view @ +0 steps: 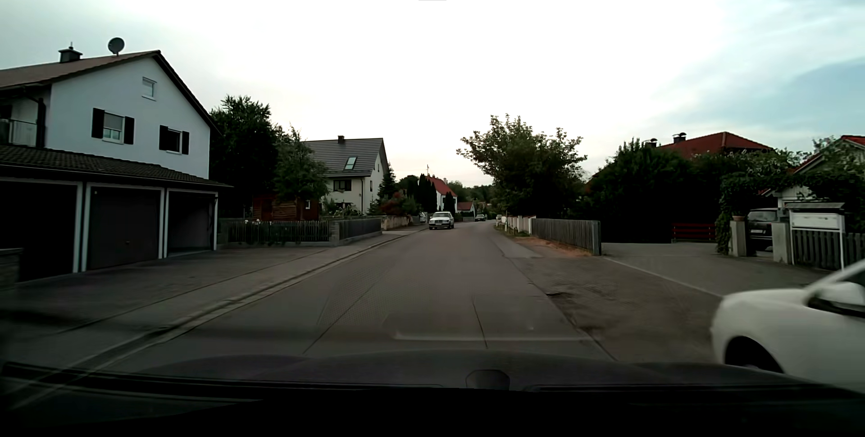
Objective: Follow the waypoints while adhering to traffic rules and regulations
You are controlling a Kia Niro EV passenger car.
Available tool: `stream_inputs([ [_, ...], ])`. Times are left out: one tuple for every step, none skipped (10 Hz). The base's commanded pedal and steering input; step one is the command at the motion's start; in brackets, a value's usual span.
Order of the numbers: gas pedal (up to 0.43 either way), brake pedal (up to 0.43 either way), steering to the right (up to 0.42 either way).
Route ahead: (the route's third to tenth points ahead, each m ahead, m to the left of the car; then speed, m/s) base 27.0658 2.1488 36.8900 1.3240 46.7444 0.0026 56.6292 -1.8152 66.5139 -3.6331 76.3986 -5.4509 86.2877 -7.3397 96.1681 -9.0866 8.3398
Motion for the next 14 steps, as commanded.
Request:
stream_inputs([
  [0.059, 0.006, 0.059],
  [0.059, 0.006, 0.060],
  [0.059, 0.006, 0.058],
  [0.059, 0.006, 0.056],
  [0.059, 0.006, 0.053],
  [0.059, 0.006, 0.043],
  [0.067, 0.006, 0.031],
  [0.067, 0.006, 0.022],
  [0.118, 0.006, 0.020],
  [0.118, 0.006, 0.014],
  [0.118, 0.006, 0.001],
  [0.118, 0.006, -0.011],
  [0.118, 0.006, -0.016],
  [0.118, 0.006, -0.018],
])
